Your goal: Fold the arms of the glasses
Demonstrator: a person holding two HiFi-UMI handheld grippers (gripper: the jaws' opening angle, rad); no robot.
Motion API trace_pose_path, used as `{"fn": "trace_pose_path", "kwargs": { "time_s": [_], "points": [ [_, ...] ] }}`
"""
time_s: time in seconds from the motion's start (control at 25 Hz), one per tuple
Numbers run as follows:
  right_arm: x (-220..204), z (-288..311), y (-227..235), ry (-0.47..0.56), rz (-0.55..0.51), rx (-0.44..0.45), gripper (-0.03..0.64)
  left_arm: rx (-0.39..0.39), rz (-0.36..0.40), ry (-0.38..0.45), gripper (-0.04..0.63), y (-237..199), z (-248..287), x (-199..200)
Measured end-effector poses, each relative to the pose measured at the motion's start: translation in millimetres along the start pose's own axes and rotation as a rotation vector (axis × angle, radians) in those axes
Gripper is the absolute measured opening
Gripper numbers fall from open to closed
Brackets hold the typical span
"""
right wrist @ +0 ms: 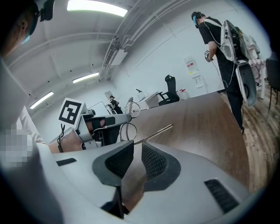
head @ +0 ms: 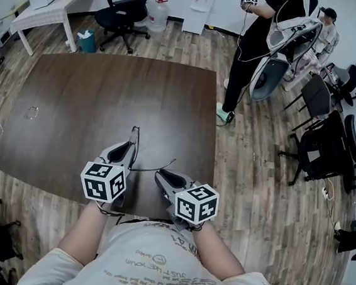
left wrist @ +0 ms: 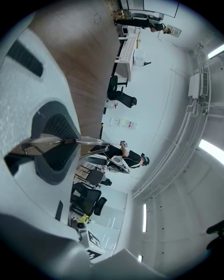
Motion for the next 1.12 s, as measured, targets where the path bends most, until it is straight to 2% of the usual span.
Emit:
{"fn": "trace_pose_path", "kwargs": {
  "time_s": [0.12,0.36,0.72,1.12],
  "points": [
    [0.8,-2.1,-0.2,0.008,0.002,-0.009,0.066,-0.016,0.024,-0.019,0.042,7.8,0.7,-4.6],
    [0.4,-4.9,-1.3,0.02,0.003,-0.022,0.066,-0.06,0.144,-0.066,0.041,28.7,3.6,-14.4],
    [-1.6,-9.7,-3.3,0.029,0.0,-0.027,0.057,-0.133,0.274,-0.124,0.041,55.2,10.4,-27.9],
    [-3.9,-9.6,-7.7,0.037,-0.005,-0.02,0.051,-0.184,0.313,-0.161,0.043,66.3,10.1,-39.1]
  ]
}}
Point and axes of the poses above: the fingertips, and each gripper's own axes: z forward along the fingers, y to its right, x out of its top, the point moved 8 cm from there along -z, backward along the fingers, and after that the axes turned 9 degrees about -x, right-handed, at the moved point
